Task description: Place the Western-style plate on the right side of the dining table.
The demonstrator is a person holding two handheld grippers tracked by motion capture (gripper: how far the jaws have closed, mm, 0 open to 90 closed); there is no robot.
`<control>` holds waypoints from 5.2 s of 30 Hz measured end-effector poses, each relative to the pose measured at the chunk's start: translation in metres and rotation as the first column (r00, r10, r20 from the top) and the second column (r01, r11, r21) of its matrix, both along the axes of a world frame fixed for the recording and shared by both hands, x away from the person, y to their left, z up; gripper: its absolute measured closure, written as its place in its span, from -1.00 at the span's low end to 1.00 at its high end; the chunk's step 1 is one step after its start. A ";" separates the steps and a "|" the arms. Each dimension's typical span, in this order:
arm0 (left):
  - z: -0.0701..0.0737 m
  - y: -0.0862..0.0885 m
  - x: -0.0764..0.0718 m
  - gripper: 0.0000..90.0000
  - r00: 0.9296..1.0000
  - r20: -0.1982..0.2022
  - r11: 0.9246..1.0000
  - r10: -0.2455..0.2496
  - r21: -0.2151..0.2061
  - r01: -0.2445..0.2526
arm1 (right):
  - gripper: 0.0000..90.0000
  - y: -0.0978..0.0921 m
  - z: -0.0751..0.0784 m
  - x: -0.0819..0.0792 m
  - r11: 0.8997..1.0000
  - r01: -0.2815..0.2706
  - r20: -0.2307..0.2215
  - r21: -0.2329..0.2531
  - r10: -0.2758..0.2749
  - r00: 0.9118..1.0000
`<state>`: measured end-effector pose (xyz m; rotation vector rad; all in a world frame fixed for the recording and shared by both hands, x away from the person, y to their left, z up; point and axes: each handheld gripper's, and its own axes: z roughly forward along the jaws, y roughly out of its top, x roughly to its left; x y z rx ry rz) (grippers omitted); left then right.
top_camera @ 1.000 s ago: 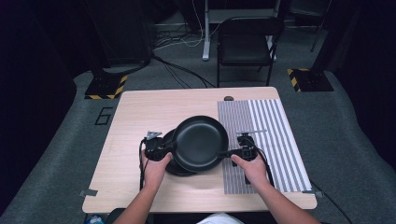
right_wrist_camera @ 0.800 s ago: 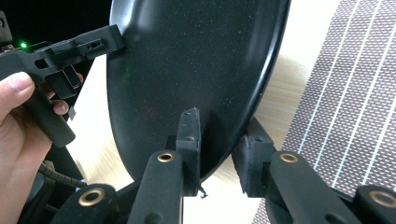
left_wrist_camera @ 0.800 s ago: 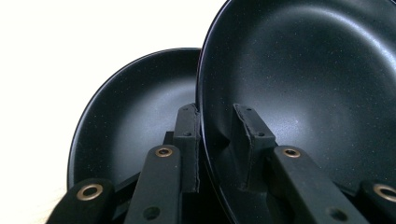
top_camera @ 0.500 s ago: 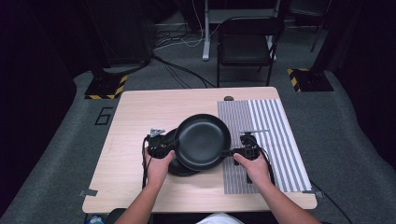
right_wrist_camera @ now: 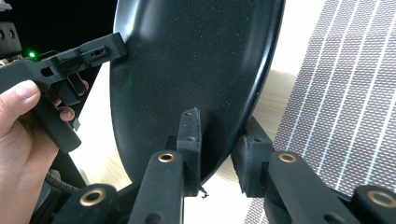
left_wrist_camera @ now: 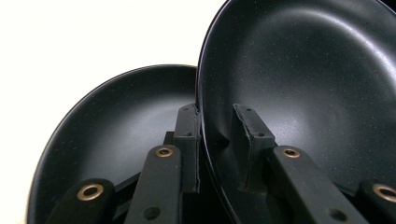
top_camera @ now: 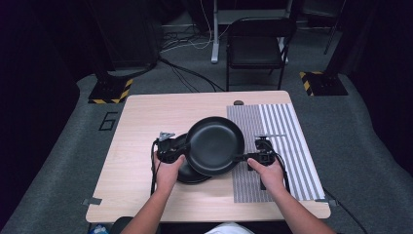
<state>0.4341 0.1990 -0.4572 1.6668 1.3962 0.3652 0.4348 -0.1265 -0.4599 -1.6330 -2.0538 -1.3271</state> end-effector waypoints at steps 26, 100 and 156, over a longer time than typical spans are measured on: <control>0.003 -0.018 0.007 0.61 0.998 0.023 0.998 -0.056 -0.018 0.057 | 0.64 -0.019 0.005 -0.007 0.998 0.059 0.034 0.009 -0.059 0.998; 0.012 -0.100 0.034 0.61 0.971 0.028 0.971 -0.237 -0.028 0.237 | 0.67 -0.097 0.017 -0.033 0.965 0.263 0.086 0.025 -0.264 0.961; -0.022 -0.151 0.056 0.62 0.953 -0.043 0.953 -0.300 -0.060 0.298 | 0.71 -0.139 -0.005 -0.037 0.924 0.383 0.076 -0.004 -0.381 0.921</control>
